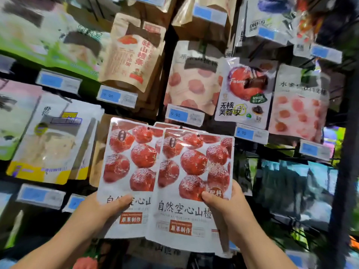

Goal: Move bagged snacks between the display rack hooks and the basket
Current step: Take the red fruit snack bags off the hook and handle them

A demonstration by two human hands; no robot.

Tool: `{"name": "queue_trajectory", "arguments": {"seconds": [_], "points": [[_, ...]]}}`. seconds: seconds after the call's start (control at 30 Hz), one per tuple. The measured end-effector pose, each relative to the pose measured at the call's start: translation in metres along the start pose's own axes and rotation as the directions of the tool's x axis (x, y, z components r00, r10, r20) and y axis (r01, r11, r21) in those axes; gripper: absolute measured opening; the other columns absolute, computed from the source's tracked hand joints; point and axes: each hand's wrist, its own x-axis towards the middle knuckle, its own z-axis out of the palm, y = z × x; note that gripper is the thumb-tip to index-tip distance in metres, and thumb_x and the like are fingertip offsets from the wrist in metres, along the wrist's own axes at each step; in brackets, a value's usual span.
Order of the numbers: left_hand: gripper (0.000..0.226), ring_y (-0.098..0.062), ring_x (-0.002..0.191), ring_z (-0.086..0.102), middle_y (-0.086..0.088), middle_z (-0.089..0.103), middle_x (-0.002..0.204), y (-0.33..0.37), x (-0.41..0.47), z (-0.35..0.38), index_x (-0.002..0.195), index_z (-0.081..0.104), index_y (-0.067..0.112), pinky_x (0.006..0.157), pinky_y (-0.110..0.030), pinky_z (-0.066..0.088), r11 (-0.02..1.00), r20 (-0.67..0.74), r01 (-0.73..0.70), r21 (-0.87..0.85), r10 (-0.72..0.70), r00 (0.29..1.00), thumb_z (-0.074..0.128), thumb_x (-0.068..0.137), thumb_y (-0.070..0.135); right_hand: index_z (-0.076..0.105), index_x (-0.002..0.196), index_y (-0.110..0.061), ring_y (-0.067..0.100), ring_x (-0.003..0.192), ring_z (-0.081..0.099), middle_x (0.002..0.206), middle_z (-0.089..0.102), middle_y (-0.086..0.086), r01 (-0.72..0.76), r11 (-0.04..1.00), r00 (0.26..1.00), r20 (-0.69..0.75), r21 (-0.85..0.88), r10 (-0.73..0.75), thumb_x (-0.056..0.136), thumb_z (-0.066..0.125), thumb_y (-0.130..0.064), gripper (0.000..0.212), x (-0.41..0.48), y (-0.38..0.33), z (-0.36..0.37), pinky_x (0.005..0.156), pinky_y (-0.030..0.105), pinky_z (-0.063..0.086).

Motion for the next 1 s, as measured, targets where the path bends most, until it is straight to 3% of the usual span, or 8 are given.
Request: {"name": "queue_trajectory", "arguments": {"seconds": [0.3,0.4,0.5,0.67,0.73,0.83,0.93,1.0], "points": [[0.033,-0.025,0.084,0.074,-0.005,0.077,0.095,0.025,0.009,-0.040,0.102,0.070,0.013,0.076,-0.036,0.052,0.998,-0.167,-0.057,0.024,0.060,0.984,0.074,0.069,0.017,0.054,0.125,-0.009,0.034,0.102,0.070,0.115,0.071,0.015,0.063,0.997,0.998,0.013,-0.032,-0.063,0.067,0.086,-0.016,0.066,0.038,0.005,0.035,0.089,0.054,0.055],[0.058,-0.031,0.084,0.074,-0.007,0.077,0.096,0.029,0.014,-0.058,0.093,0.077,0.017,0.085,-0.045,0.052,0.996,-0.192,-0.074,0.059,0.084,0.978,0.093,0.042,0.041,0.058,0.121,-0.009,0.034,0.101,0.071,0.111,0.072,0.014,0.085,0.995,0.996,-0.002,-0.043,-0.085,0.072,0.082,-0.012,0.055,0.045,0.004,0.042,0.089,0.055,0.055],[0.094,-0.032,0.080,0.074,-0.010,0.077,0.094,0.031,0.019,-0.070,0.092,0.078,0.018,0.084,-0.043,0.052,0.995,-0.194,-0.085,0.044,0.092,0.977,0.092,0.008,0.059,0.059,0.119,-0.008,0.034,0.099,0.071,0.109,0.073,0.014,0.083,0.995,0.996,-0.016,-0.054,-0.084,0.078,0.080,-0.005,0.046,0.050,0.005,0.046,0.089,0.056,0.055],[0.091,-0.032,0.073,0.074,-0.012,0.077,0.088,0.043,0.022,-0.075,0.085,0.079,0.031,0.078,-0.041,0.054,0.995,-0.145,-0.072,0.075,0.083,0.986,0.088,0.001,0.064,0.055,0.123,-0.009,0.034,0.097,0.072,0.112,0.072,0.015,0.043,0.997,0.998,-0.037,-0.058,-0.045,0.075,0.083,-0.013,0.056,0.056,0.008,0.051,0.086,0.054,0.057],[0.091,-0.032,0.074,0.074,-0.011,0.077,0.089,0.048,0.023,-0.076,0.088,0.078,0.032,0.079,-0.042,0.054,0.992,-0.153,-0.091,0.084,0.103,0.983,0.088,0.004,0.066,0.054,0.124,-0.011,0.034,0.098,0.072,0.115,0.070,0.015,0.030,0.997,0.999,-0.042,-0.064,-0.033,0.070,0.085,-0.021,0.063,0.058,0.007,0.053,0.086,0.055,0.057],[0.086,-0.036,0.077,0.074,-0.014,0.076,0.093,0.054,0.025,-0.077,0.093,0.078,0.027,0.075,-0.047,0.058,0.991,-0.130,-0.128,0.048,0.134,0.982,0.092,0.016,0.061,0.059,0.117,-0.008,0.034,0.094,0.073,0.106,0.073,0.016,0.034,0.996,0.999,-0.031,-0.085,-0.037,0.082,0.077,-0.011,0.039,0.059,0.002,0.053,0.085,0.053,0.057],[0.038,-0.037,0.079,0.073,-0.018,0.075,0.098,0.055,0.026,-0.077,0.093,0.078,0.024,0.079,-0.052,0.056,0.993,-0.112,-0.117,0.006,0.116,0.987,0.086,0.058,0.037,0.061,0.116,-0.005,0.035,0.093,0.073,0.103,0.074,0.016,0.023,0.997,0.999,-0.028,-0.080,-0.026,0.088,0.071,-0.005,0.030,0.059,-0.002,0.055,0.086,0.054,0.056],[0.038,-0.039,0.080,0.073,-0.019,0.075,0.098,0.054,0.025,-0.077,0.093,0.079,0.023,0.083,-0.061,0.053,0.995,-0.094,-0.101,-0.006,0.100,0.991,0.085,0.058,0.034,0.061,0.116,-0.004,0.034,0.092,0.073,0.103,0.074,0.016,0.006,0.996,0.999,-0.042,-0.089,-0.010,0.088,0.071,-0.005,0.030,0.062,-0.002,0.056,0.085,0.053,0.057]]}}
